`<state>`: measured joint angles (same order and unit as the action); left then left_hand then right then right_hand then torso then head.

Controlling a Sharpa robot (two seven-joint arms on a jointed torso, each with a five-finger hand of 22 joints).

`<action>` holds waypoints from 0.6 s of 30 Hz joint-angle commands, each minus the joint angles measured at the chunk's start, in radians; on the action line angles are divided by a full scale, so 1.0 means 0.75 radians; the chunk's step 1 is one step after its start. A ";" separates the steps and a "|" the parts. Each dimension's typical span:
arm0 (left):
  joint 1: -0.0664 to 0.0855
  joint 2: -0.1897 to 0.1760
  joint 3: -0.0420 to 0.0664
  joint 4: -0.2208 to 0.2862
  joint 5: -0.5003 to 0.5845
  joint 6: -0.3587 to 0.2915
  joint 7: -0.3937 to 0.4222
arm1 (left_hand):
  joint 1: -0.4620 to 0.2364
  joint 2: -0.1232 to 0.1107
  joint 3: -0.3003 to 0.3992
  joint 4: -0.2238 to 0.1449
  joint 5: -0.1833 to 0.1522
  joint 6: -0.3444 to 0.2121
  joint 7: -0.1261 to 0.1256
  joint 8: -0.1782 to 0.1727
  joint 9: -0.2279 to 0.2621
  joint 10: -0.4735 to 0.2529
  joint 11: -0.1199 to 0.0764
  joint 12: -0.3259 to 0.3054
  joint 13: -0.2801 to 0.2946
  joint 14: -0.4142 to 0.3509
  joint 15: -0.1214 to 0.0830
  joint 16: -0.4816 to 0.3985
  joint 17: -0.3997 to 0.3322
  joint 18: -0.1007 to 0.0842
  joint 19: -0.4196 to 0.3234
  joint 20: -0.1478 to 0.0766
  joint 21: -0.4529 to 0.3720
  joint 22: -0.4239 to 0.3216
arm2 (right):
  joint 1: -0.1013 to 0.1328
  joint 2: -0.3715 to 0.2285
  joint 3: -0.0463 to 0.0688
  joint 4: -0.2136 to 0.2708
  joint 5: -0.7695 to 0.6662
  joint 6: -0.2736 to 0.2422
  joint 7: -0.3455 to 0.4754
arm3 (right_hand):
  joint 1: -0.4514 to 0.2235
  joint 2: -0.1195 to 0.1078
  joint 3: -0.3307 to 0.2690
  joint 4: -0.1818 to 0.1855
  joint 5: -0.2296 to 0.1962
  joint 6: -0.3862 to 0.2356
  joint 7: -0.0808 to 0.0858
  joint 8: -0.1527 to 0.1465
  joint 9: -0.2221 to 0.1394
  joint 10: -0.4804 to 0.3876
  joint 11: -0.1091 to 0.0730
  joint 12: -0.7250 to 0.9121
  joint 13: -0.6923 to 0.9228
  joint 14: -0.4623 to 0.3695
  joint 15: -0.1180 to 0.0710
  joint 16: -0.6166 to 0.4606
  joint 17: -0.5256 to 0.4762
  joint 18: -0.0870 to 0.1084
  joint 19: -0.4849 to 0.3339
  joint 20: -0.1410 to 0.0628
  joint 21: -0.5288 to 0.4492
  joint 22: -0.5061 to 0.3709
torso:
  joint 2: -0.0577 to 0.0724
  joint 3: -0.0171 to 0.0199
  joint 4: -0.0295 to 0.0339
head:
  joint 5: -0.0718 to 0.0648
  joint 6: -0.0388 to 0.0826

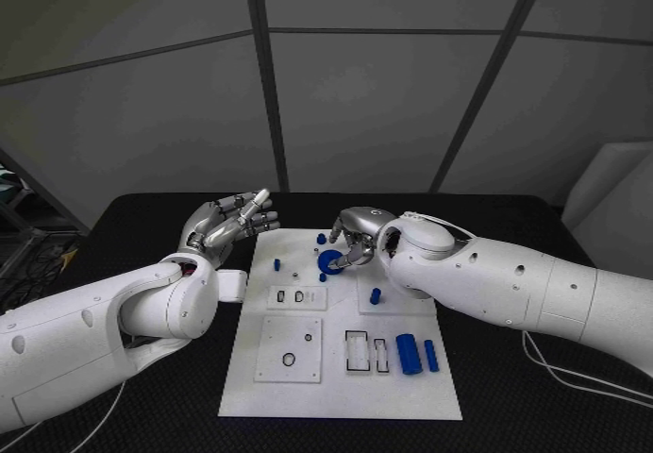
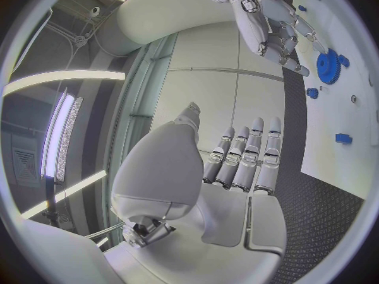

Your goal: Assemble the parts on the task board

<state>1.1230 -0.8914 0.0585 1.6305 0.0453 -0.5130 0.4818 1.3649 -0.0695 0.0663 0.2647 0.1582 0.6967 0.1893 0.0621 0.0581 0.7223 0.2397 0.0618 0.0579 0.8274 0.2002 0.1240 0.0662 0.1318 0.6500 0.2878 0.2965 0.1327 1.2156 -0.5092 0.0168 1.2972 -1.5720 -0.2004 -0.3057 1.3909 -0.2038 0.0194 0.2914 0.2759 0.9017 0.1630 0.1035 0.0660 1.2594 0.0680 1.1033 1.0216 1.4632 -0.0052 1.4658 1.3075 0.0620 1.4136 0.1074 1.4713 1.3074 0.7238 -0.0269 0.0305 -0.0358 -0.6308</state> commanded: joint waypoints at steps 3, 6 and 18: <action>0.002 0.003 0.001 -0.001 -0.008 0.018 0.002 | 0.002 0.005 0.000 -0.011 -0.004 -0.007 0.110 -0.008 -0.002 -0.010 -0.001 -0.005 -0.001 -0.006 0.004 -0.009 -0.002 0.035 -0.006 0.001 -0.004 -0.001 | -0.001 0.011 -0.002 -0.008 0.017 0.031 0.026 | 0.007 0.031 -0.008 -0.002 0.005 0.007 -0.002 0.004 0.006 0.009 0.008 0.009 0.015 0.084 0.008 0.009 0.051 -0.017 0.000 0.007 0.003 0.071 | 0.002 0.0003 0.0001 | 0.005 -0.003; 0.002 0.003 0.001 -0.002 -0.008 0.018 0.001 | 0.002 0.005 0.000 -0.011 -0.004 -0.007 0.110 -0.008 -0.002 -0.010 -0.001 -0.005 -0.001 -0.006 0.004 -0.009 -0.002 0.035 -0.006 0.001 -0.004 -0.001 | -0.005 0.014 -0.003 -0.008 0.019 0.036 0.030 | 0.013 0.039 -0.007 -0.004 0.011 0.020 -0.005 0.012 0.008 0.012 0.006 0.016 0.022 0.084 0.006 0.009 0.053 -0.017 0.000 0.007 0.003 0.071 | 0.002 0.0000 -0.0008 | 0.006 -0.004; 0.002 0.005 0.001 -0.004 -0.008 0.019 -0.001 | 0.002 0.005 0.000 -0.011 -0.004 -0.007 0.110 -0.008 -0.002 -0.010 -0.001 -0.005 -0.001 -0.006 0.004 -0.009 -0.002 0.035 -0.006 0.001 -0.004 -0.001 | -0.012 0.019 -0.004 -0.028 0.020 0.040 0.032 | 0.048 0.071 0.015 -0.015 0.032 0.049 -0.013 0.029 0.011 0.014 -0.003 0.028 0.037 0.084 0.000 0.011 0.056 -0.017 0.000 0.001 0.003 0.072 | 0.001 0.0008 -0.0005 | 0.009 -0.011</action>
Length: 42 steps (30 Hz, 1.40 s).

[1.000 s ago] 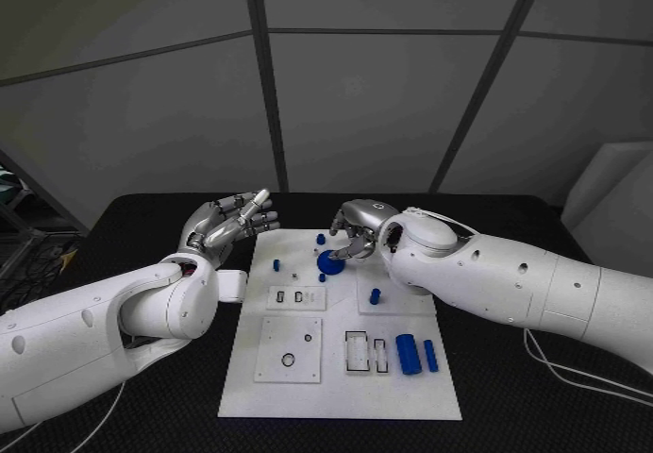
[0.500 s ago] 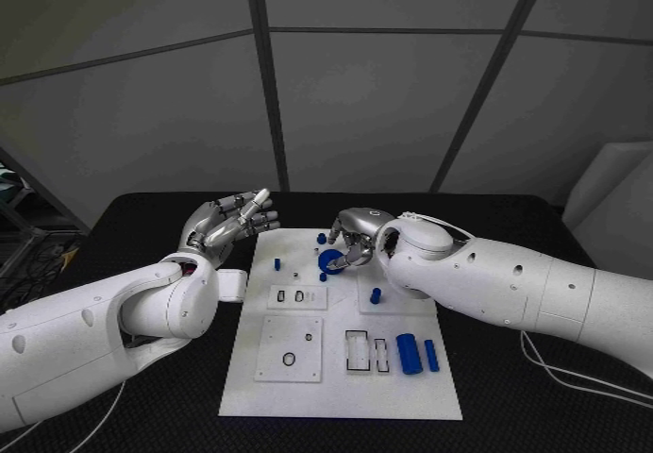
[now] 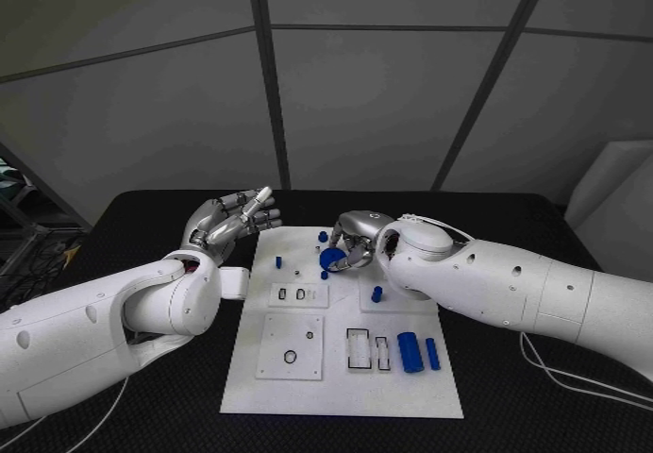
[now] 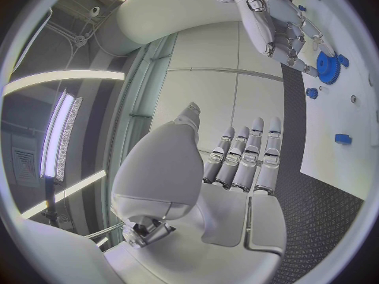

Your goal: Assemble the parts on the task board

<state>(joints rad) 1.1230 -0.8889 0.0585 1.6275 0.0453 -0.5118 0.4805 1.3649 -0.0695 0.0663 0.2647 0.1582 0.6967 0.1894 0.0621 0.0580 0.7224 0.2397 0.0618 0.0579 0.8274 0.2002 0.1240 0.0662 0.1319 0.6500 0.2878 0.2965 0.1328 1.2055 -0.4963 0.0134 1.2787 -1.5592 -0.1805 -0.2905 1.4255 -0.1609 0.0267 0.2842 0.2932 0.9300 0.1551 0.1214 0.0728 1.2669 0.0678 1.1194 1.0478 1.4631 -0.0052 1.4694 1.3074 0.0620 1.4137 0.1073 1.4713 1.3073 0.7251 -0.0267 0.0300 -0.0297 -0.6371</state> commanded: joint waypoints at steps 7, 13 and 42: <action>0.002 0.002 0.001 -0.002 -0.008 0.017 -0.002 | 0.002 0.005 0.000 -0.011 -0.004 -0.007 0.110 -0.008 -0.002 -0.010 -0.001 -0.005 -0.001 -0.006 0.004 -0.009 -0.002 0.035 -0.006 0.001 -0.004 -0.001 | 0.001 0.005 0.000 -0.018 -0.004 0.024 0.012 | 0.027 0.023 0.019 -0.018 0.012 0.017 -0.005 0.008 0.001 0.003 -0.005 0.007 0.004 0.084 -0.003 0.006 0.057 -0.017 -0.001 -0.002 0.003 0.072 | 0.000 0.0011 -0.0008 | 0.003 -0.005; 0.002 0.002 0.001 -0.003 -0.008 0.018 -0.004 | 0.002 0.004 -0.001 -0.012 -0.004 -0.009 0.110 -0.008 -0.002 -0.013 -0.001 -0.005 -0.001 -0.007 0.004 -0.010 -0.002 0.034 -0.007 0.001 -0.005 -0.002 | 0.001 0.009 0.000 -0.030 -0.011 0.026 0.013 | 0.053 0.034 0.035 -0.033 0.012 0.020 -0.006 0.008 -0.001 0.003 -0.007 0.008 0.007 0.084 -0.005 0.007 0.059 -0.017 0.000 -0.004 0.003 0.074 | -0.001 0.0004 -0.0007 | 0.002 -0.006; 0.002 -0.002 0.001 -0.004 -0.008 0.014 -0.012 | 0.005 0.005 -0.001 -0.015 -0.004 -0.036 0.113 -0.012 -0.004 -0.044 0.002 -0.009 -0.003 -0.015 0.007 -0.016 -0.003 0.032 -0.012 0.001 -0.007 -0.004 | -0.004 -0.011 -0.016 0.002 -0.045 -0.169 0.022 | 0.092 0.117 0.162 -0.077 -0.020 0.174 -0.045 0.054 0.005 0.081 -0.041 0.104 0.118 0.090 -0.034 0.017 0.082 -0.026 0.028 -0.029 0.021 0.112 | -0.002 0.0006 -0.0012 | 0.002 -0.009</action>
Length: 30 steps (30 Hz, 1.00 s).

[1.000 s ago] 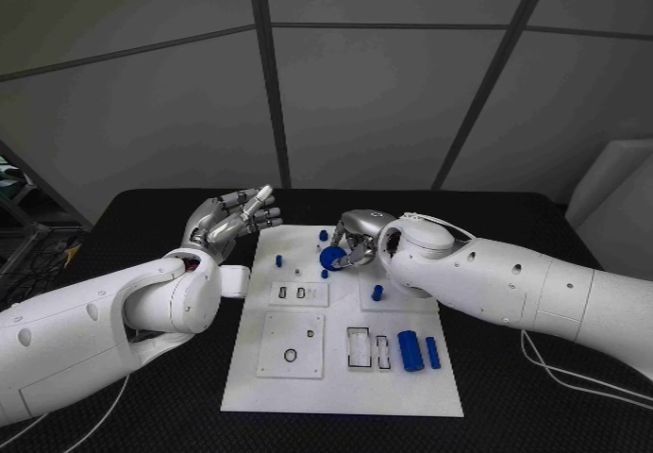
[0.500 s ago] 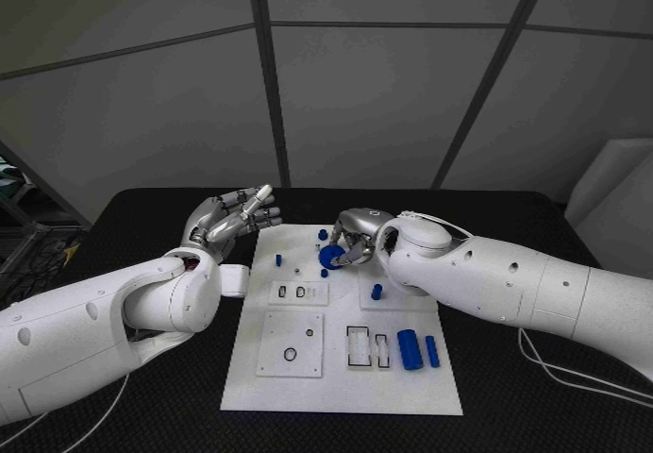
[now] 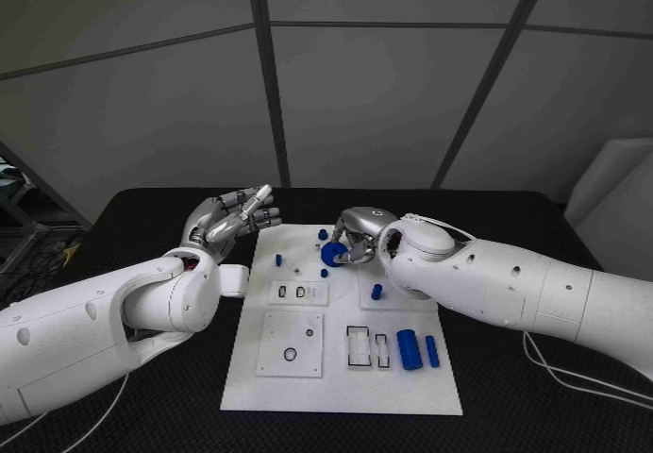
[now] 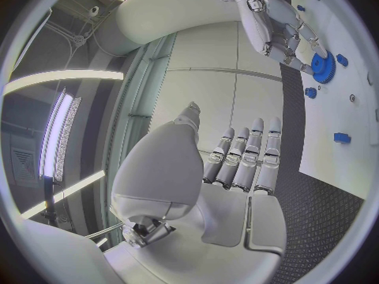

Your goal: Assemble the parts on the task board

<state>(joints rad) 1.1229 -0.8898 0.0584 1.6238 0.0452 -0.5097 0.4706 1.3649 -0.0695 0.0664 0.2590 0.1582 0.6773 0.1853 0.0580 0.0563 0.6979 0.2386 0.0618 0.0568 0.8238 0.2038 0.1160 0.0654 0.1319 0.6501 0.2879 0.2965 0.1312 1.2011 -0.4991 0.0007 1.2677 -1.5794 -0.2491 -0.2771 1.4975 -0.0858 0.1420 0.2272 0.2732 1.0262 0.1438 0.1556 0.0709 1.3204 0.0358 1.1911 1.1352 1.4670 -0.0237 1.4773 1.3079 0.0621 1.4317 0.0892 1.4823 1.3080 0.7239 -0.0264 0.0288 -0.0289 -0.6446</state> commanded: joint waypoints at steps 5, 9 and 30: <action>0.002 -0.002 0.001 0.001 -0.008 0.011 0.000 | 0.005 0.005 -0.001 -0.008 -0.004 -0.011 0.118 -0.006 -0.002 -0.011 0.003 -0.009 -0.002 -0.010 0.002 -0.006 -0.002 0.032 -0.012 0.001 -0.007 -0.002 | 0.001 -0.037 0.001 0.062 -0.019 -0.111 0.006 | -0.008 0.013 0.010 -0.002 0.010 0.048 -0.030 0.008 0.007 0.012 0.000 0.011 0.004 0.085 -0.010 0.007 0.083 -0.027 0.010 -0.006 0.010 0.118 | 0.000 -0.0006 -0.0021 | 0.003 0.003; 0.002 -0.003 0.001 0.001 -0.008 0.011 -0.001 | 0.005 0.005 -0.001 -0.008 -0.004 -0.011 0.118 -0.006 -0.002 -0.011 0.003 -0.009 -0.002 -0.010 0.002 -0.006 -0.002 0.032 -0.012 0.001 -0.007 -0.002 | 0.002 -0.053 0.002 0.091 -0.020 -0.124 0.002 | -0.009 0.010 0.012 -0.003 0.012 0.049 -0.031 0.007 0.006 0.013 0.000 0.012 0.005 0.085 -0.010 0.008 0.085 -0.028 0.012 -0.007 0.011 0.121 | -0.001 -0.0014 -0.0017 | 0.001 0.004; 0.002 0.001 0.001 0.001 -0.008 0.012 -0.003 | 0.005 0.005 -0.001 -0.009 -0.004 -0.011 0.119 -0.006 -0.002 -0.012 0.004 -0.009 -0.002 -0.012 0.003 -0.007 -0.002 0.031 -0.014 0.001 -0.007 -0.003 | 0.002 0.102 0.002 -0.064 -0.010 -0.121 0.014 | -0.015 0.005 0.014 -0.003 0.013 0.051 -0.031 0.005 0.005 0.013 -0.001 0.011 0.005 0.086 -0.011 0.009 0.088 -0.029 0.016 -0.008 0.014 0.127 | 0.001 -0.0008 0.0028 | 0.005 0.005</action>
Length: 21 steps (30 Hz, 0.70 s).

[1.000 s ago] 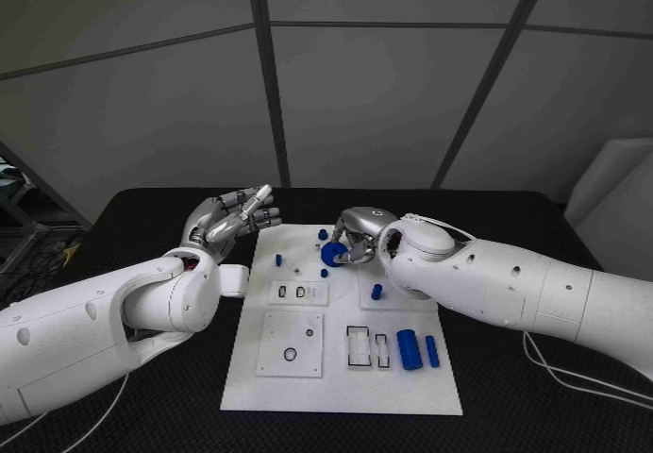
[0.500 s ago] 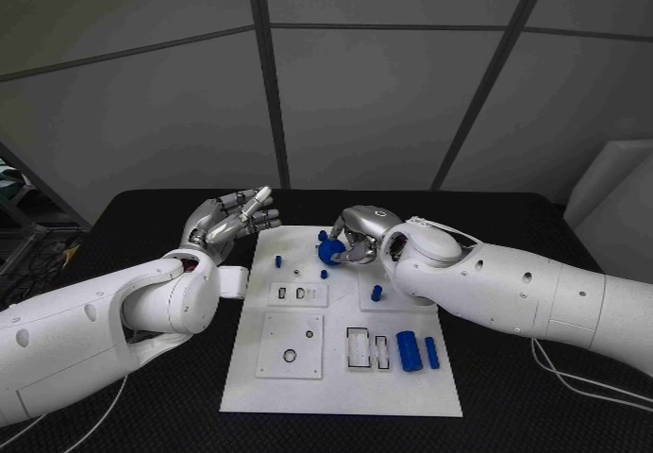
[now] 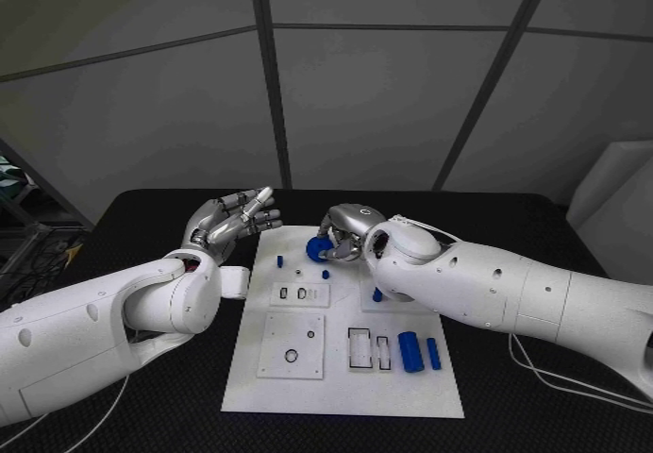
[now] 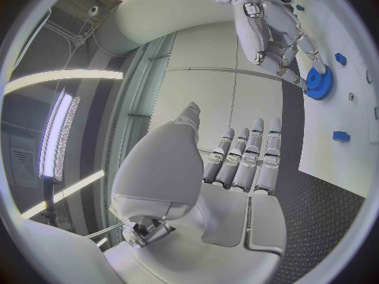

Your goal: Assemble the parts on the task board

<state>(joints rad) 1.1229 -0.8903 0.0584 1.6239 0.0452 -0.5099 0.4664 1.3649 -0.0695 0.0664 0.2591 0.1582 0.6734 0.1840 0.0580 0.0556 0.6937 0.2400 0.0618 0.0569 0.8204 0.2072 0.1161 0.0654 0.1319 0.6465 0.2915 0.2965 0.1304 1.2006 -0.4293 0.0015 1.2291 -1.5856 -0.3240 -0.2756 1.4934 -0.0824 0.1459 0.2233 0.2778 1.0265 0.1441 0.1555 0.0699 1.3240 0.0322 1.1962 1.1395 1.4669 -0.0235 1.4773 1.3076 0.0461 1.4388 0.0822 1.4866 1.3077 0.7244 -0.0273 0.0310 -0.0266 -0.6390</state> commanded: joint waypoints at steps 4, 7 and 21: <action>0.002 0.003 0.001 -0.001 -0.008 0.012 0.002 | 0.005 0.005 -0.001 -0.009 -0.004 -0.006 0.121 -0.006 -0.001 -0.007 0.002 -0.009 -0.002 -0.008 -0.001 -0.007 -0.002 0.032 -0.009 -0.004 -0.007 -0.002 | 0.003 0.029 0.001 -0.042 -0.002 -0.011 0.012 | -0.011 0.000 0.010 0.002 0.008 0.050 -0.031 0.004 0.005 0.008 0.004 0.003 -0.002 0.086 -0.011 0.009 0.088 -0.008 0.007 0.001 0.008 0.127 | 0.000 0.0006 -0.0007 | 0.005 -0.002; 0.002 0.004 0.001 -0.001 -0.008 0.013 0.002 | 0.005 0.005 -0.001 -0.009 -0.004 -0.006 0.121 -0.006 -0.001 -0.007 0.002 -0.009 -0.002 -0.008 -0.001 -0.007 -0.002 0.032 -0.009 -0.004 -0.007 -0.002 | 0.003 0.043 0.001 -0.067 -0.002 0.002 0.012 | -0.014 -0.001 0.011 0.002 0.008 0.049 -0.031 0.002 0.005 0.007 0.004 0.001 -0.003 0.086 -0.011 0.009 0.089 -0.008 0.006 0.001 0.008 0.127 | 0.000 0.0007 -0.0008 | 0.005 -0.004; 0.002 0.007 0.001 -0.003 -0.008 0.015 -0.002 | 0.006 0.004 -0.001 -0.009 -0.004 -0.005 0.121 -0.006 -0.001 -0.009 0.002 -0.009 -0.002 -0.009 -0.001 -0.008 -0.002 0.031 -0.010 -0.004 -0.007 -0.002 | 0.003 0.061 0.000 -0.104 -0.002 0.061 0.012 | -0.034 -0.016 0.013 0.004 -0.001 0.043 -0.027 -0.008 0.000 0.000 0.007 -0.007 -0.010 0.086 -0.010 0.009 0.087 -0.008 0.004 0.001 0.007 0.125 | -0.001 0.0014 -0.0026 | 0.007 -0.006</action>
<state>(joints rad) 1.1230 -0.8865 0.0584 1.6210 0.0452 -0.5097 0.4638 1.3649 -0.0695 0.0664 0.2591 0.1582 0.6735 0.1840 0.0580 0.0557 0.6938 0.2399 0.0618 0.0569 0.8204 0.2072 0.1161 0.0655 0.1318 0.6465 0.2914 0.2965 0.1305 1.2007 -0.3828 0.0015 1.1534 -1.5846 -0.3039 -0.2684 1.4784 -0.0977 0.1484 0.2267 0.2807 1.0266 0.1441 0.1527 0.0699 1.3239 0.0323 1.1963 1.1335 1.4669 -0.0235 1.4773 1.3075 0.0462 1.4388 0.0822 1.4866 1.3076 0.7244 -0.0262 0.0293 -0.0209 -0.6433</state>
